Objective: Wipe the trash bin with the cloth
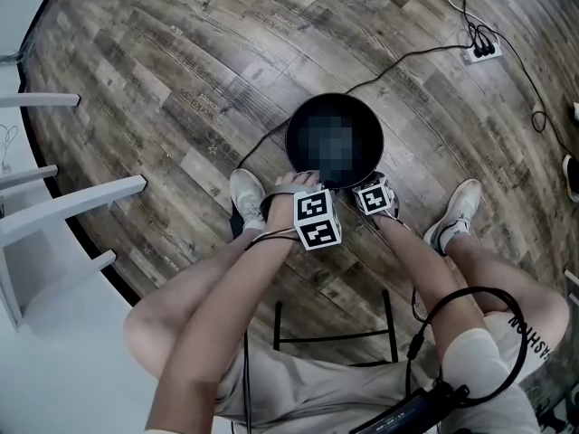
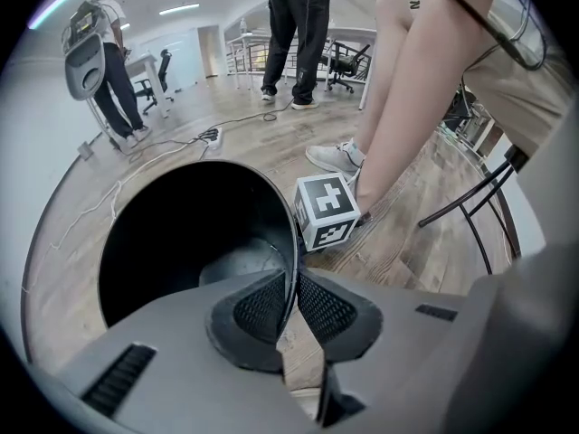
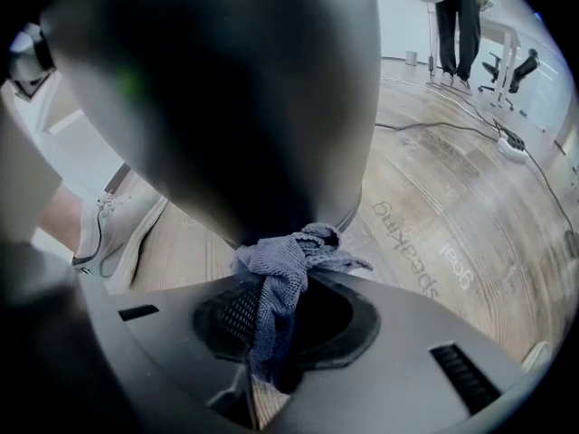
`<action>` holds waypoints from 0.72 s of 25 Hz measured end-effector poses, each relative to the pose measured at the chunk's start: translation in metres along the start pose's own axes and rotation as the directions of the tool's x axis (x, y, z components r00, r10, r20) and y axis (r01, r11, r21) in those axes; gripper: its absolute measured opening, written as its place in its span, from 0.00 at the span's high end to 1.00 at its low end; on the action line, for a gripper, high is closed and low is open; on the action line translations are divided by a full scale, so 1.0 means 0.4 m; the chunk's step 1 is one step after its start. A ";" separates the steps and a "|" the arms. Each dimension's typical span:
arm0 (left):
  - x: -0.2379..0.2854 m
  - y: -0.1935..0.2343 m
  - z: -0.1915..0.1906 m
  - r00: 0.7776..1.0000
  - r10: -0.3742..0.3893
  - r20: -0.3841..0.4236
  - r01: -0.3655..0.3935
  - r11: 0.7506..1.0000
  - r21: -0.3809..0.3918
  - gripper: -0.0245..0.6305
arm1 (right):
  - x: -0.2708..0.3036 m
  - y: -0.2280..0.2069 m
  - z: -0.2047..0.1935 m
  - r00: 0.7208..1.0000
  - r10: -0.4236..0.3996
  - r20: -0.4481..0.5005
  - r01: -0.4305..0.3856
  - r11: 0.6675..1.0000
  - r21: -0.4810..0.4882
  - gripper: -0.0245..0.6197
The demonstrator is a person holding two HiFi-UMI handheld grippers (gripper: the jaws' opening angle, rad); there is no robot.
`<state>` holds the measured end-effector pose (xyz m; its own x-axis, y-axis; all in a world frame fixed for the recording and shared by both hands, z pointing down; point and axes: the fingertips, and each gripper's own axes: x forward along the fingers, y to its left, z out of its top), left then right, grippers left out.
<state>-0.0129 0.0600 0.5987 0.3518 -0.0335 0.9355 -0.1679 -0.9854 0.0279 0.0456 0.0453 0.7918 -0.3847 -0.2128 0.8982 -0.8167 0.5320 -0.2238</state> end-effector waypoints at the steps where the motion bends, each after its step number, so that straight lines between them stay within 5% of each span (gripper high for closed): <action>1: 0.000 0.000 0.000 1.000 0.002 0.000 -0.002 1.000 0.001 0.88 | -0.001 -0.004 0.000 1.000 0.000 -0.005 0.000 1.000 -0.005 0.84; 18: 0.009 0.000 -0.001 1.000 0.013 0.001 -0.013 1.000 0.009 0.88 | -0.212 0.102 -0.046 0.994 0.102 -0.032 -0.101 0.994 0.044 0.84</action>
<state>-0.0120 0.0600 0.6020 0.3506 -0.0469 0.9354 -0.1644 -0.9863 0.0121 0.0528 0.1004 0.7135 -0.4520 -0.1308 0.8823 -0.7918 0.5144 -0.3294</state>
